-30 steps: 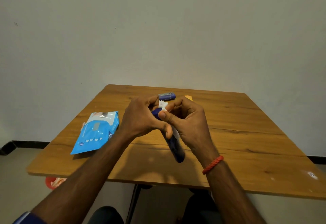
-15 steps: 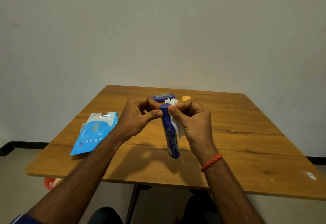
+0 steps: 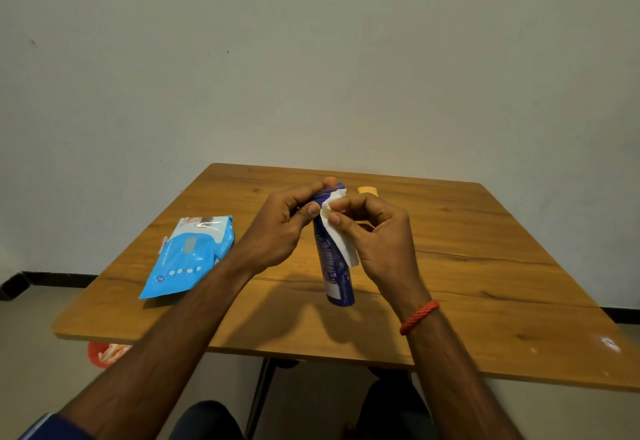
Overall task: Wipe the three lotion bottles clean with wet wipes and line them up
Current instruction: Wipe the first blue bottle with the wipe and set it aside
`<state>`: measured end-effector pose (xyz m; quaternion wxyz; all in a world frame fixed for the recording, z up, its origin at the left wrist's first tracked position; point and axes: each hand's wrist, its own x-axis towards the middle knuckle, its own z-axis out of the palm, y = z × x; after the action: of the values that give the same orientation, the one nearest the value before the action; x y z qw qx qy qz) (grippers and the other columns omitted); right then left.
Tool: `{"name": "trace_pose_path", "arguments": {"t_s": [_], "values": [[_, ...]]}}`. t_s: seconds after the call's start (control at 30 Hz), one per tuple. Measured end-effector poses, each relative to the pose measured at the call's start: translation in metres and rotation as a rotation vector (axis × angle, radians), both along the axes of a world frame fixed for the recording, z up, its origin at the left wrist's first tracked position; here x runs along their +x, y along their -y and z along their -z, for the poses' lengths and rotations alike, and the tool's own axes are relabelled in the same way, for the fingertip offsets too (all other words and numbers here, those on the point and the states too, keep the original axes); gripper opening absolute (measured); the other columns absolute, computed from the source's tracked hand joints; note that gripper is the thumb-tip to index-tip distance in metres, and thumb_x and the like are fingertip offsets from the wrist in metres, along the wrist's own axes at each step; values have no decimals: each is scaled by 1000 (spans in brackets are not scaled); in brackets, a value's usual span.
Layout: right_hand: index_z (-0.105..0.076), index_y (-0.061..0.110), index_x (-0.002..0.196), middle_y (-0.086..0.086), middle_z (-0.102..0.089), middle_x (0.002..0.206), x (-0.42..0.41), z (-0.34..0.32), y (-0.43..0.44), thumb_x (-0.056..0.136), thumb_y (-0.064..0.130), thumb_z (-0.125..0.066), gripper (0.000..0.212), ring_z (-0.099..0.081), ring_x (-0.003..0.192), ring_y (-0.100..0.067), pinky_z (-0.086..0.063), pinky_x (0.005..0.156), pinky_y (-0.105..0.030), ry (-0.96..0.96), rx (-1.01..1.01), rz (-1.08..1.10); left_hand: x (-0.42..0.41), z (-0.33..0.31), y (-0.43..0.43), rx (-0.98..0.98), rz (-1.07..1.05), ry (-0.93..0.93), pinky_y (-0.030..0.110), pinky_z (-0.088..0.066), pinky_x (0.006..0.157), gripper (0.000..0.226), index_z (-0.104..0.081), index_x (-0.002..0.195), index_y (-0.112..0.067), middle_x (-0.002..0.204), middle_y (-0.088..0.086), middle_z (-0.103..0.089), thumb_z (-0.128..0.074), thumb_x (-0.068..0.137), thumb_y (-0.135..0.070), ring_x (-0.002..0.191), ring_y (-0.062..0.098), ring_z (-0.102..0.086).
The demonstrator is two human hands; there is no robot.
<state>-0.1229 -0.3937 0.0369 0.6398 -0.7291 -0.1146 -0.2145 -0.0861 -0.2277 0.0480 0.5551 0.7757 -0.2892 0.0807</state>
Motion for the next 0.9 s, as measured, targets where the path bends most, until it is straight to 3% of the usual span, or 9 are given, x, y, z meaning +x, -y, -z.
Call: {"name": "trace_pose_path", "arguments": {"t_s": [0.07, 0.2, 0.4, 0.57, 0.67, 0.77, 0.9], "values": [[-75, 17, 92, 6, -72, 94, -1, 0, 3, 82, 17, -78, 11, -66, 86, -7, -57, 73, -24, 3, -83, -9, 0, 0, 1, -5, 5, -7, 22, -50, 97, 38, -56, 136, -16, 135, -6, -60, -43, 102, -3, 125, 6, -55], [-73, 19, 87, 10, -68, 90, -7, 8, 7, 80, 14, -79, 11, -62, 83, -2, -51, 71, -14, 29, -252, -38, -1, 1, 2, -85, -37, -29, 22, -51, 95, 43, -62, 115, -32, 120, -12, -64, -38, 102, 1, 113, 4, -61], [-70, 26, 83, 19, -63, 89, -19, 37, 15, 75, 15, -82, 18, -60, 89, 1, -46, 72, -8, 103, -567, -59, 3, 2, 0, -140, -92, -79, 18, -53, 88, 42, -61, 113, -30, 120, -6, -64, -36, 103, 2, 106, 3, -63], [-70, 25, 84, 16, -66, 87, -24, 44, 22, 76, 13, -81, 18, -63, 87, -4, -49, 71, -12, 90, -546, -89, 4, 5, 2, -116, -109, -115, 23, -55, 88, 41, -62, 110, -33, 117, -5, -64, -37, 103, -2, 105, 11, -63], [-65, 32, 98, 18, -62, 92, -21, 37, 17, 79, 18, -79, 27, -59, 88, -2, -49, 69, -13, 104, -547, -58, 3, 2, 3, -133, -94, -110, 22, -55, 86, 40, -63, 108, -32, 113, -8, -66, -38, 103, -1, 102, 8, -63], [-68, 29, 113, 23, -56, 96, -14, 25, 11, 82, 17, -77, 34, -57, 90, 0, -48, 72, -9, 155, -488, -7, 2, -2, 5, -135, -73, -79, 23, -55, 86, 38, -65, 108, -28, 111, -7, -67, -41, 102, 1, 99, 9, -64], [-73, 20, 113, 4, -56, 97, 1, 6, 4, 85, 20, -76, 28, -55, 86, 1, -44, 75, -5, 229, -427, 80, 0, -7, 4, -123, -47, -70, 21, -54, 84, 34, -65, 109, -26, 109, -10, -68, -43, 102, -1, 99, 0, -65]]}}
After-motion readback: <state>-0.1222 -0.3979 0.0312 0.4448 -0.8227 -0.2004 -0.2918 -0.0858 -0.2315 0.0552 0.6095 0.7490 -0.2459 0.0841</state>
